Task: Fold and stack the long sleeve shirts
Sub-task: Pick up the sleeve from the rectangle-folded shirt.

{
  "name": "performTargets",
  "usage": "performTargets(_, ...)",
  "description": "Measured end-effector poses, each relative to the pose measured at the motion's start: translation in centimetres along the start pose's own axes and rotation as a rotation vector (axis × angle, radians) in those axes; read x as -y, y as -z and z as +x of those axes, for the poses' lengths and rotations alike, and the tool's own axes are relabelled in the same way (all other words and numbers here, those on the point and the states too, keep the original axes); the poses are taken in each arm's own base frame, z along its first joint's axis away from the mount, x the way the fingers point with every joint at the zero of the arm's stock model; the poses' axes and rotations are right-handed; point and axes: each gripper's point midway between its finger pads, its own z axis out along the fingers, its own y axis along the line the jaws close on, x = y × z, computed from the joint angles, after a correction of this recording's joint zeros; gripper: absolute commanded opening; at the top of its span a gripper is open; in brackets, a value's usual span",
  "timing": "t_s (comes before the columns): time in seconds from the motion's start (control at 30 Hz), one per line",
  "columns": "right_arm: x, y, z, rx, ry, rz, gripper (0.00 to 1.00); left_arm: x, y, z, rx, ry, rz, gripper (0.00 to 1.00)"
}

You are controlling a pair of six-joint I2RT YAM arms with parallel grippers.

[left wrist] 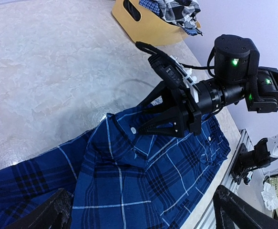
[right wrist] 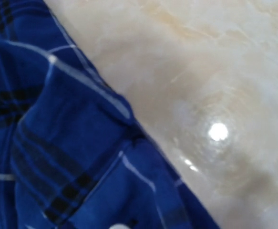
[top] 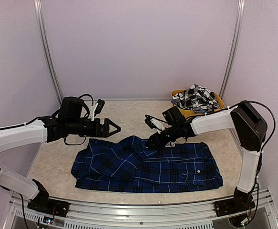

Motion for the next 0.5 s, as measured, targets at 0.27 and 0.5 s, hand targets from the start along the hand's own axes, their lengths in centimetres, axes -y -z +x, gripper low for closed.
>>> performTargets(0.27,0.4,0.0,-0.8,0.019,0.004,-0.036,0.12,-1.2,0.3,0.5,0.002,0.015,-0.028,0.99)
performTargets(0.5,1.3,-0.2,-0.6,0.009,-0.017,-0.021,0.0,-2.2,1.5,-0.3,0.045,0.034,-0.062,0.99)
